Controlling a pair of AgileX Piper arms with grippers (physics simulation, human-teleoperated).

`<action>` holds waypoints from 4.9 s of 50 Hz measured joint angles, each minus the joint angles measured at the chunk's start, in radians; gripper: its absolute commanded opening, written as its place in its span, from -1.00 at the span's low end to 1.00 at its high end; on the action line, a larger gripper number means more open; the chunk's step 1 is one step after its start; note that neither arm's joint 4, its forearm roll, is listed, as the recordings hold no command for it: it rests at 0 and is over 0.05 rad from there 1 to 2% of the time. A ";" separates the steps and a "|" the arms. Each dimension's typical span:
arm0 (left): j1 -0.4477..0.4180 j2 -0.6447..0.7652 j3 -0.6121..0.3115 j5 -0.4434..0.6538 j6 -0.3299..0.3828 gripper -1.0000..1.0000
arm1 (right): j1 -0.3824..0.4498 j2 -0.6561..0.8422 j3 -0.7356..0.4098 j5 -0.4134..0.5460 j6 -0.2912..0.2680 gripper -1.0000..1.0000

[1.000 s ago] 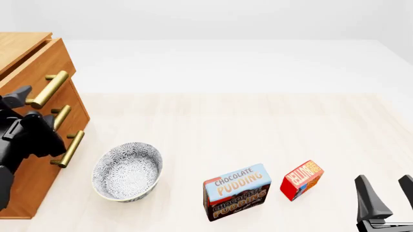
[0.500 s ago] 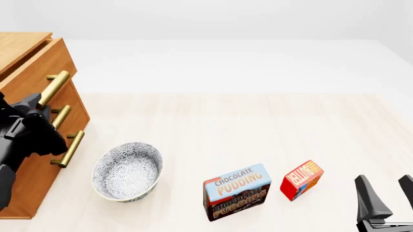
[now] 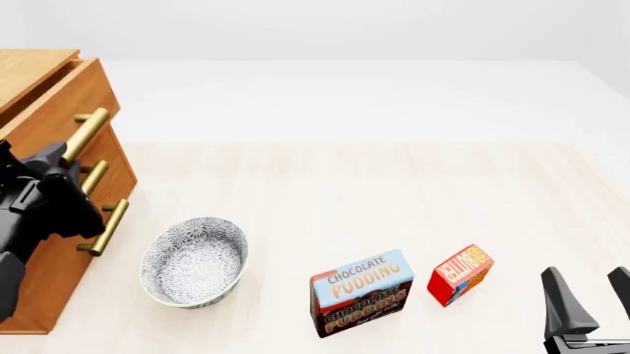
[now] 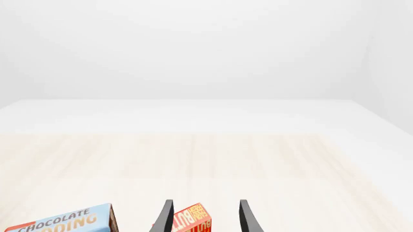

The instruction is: Put the butter at the back in the top drawer of the cabinet and close it.

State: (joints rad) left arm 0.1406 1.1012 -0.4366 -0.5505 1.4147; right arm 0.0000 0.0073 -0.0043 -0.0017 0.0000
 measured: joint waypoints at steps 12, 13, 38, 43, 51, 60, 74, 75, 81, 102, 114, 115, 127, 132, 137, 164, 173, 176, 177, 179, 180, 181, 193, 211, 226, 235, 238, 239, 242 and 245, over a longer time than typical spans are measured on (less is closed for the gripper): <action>-0.008 -0.011 -0.001 0.019 -0.009 -1.00 | 0.000 0.000 0.000 0.000 0.000 1.00; -0.008 -0.012 0.000 0.019 -0.009 -1.00 | 0.000 0.000 0.000 0.000 0.000 1.00; -0.016 -0.058 0.046 0.000 0.007 -1.00 | 0.000 0.000 0.000 0.000 0.000 1.00; -0.019 -0.061 0.050 -0.003 0.008 -1.00 | 0.000 0.000 0.000 0.000 0.000 1.00; -0.025 -0.063 0.053 -0.008 0.010 -1.00 | 0.000 0.000 0.000 0.000 0.000 1.00; -0.033 -0.061 0.058 -0.019 0.013 -1.00 | 0.000 0.000 0.000 0.000 0.000 1.00; -0.043 -0.058 0.065 -0.037 0.015 -1.00 | 0.000 0.000 0.000 0.000 0.000 1.00; -0.043 -0.058 0.066 -0.038 0.015 -1.00 | 0.000 0.000 0.000 0.000 0.000 1.00; -0.048 -0.059 0.068 -0.042 0.015 -1.00 | 0.000 0.000 0.000 0.000 0.000 1.00; -0.052 -0.097 0.089 -0.004 0.009 1.00 | 0.000 0.000 0.000 0.000 0.000 1.00; -0.052 -0.128 0.101 0.024 0.009 1.00 | 0.000 0.000 0.000 0.000 0.000 1.00; -0.052 -0.132 0.102 0.027 0.009 1.00 | 0.000 0.000 0.000 0.000 0.000 1.00; -0.062 -0.202 0.095 0.099 0.000 1.00 | 0.000 0.000 0.000 0.000 0.000 1.00; -0.071 -0.241 0.074 0.156 -0.016 1.00 | 0.000 0.000 0.000 0.000 0.000 1.00; -0.082 -0.286 0.037 0.233 -0.040 1.00 | 0.000 0.000 0.000 0.000 0.000 1.00; -0.162 -0.372 -0.580 1.040 -0.489 1.00 | 0.000 0.000 0.000 0.000 0.000 1.00; -0.181 -0.287 -0.832 1.275 -0.668 1.00 | 0.000 0.000 0.000 0.000 0.000 1.00; -0.190 -0.253 -0.920 1.348 -0.727 1.00 | 0.000 0.000 0.000 0.000 0.000 1.00; -0.192 -0.241 -0.949 1.372 -0.745 1.00 | 0.000 0.000 0.000 0.000 0.000 1.00; -0.196 -0.217 -1.004 1.415 -0.781 1.00 | 0.000 0.000 0.000 0.000 0.000 1.00; -0.198 -0.206 -1.029 1.434 -0.797 1.00 | 0.000 0.000 0.000 0.000 0.000 1.00; -0.200 -0.195 -1.054 1.454 -0.813 1.00 | 0.000 0.000 0.000 0.000 0.000 1.00; -0.201 -0.086 -1.285 1.624 -0.981 1.00 | 0.000 0.000 0.000 0.000 0.000 1.00; -0.165 -0.003 -1.442 1.737 -1.154 1.00 | 0.000 0.000 0.000 0.000 0.000 1.00; -0.140 0.026 -1.442 1.761 -1.237 1.00 | 0.000 0.000 0.000 0.000 0.000 1.00; -0.127 0.033 -1.428 1.760 -1.259 1.00 | 0.000 0.000 0.000 0.000 0.000 1.00; -0.123 0.033 -1.419 1.758 -1.264 1.00 | 0.000 0.000 0.000 0.000 0.000 1.00; -0.121 0.033 -1.416 1.757 -1.265 1.00 | 0.000 0.000 0.000 0.000 0.000 1.00; -0.117 0.033 -1.408 1.755 -1.269 1.00 | 0.000 0.000 0.000 0.000 0.000 1.00; -0.113 0.034 -1.401 1.753 -1.273 1.00 | 0.000 0.000 0.000 0.000 0.000 1.00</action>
State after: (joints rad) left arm 0.0272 1.1348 -1.8377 1.2021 0.1417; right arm 0.0000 0.0073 -0.0043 -0.0017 0.0000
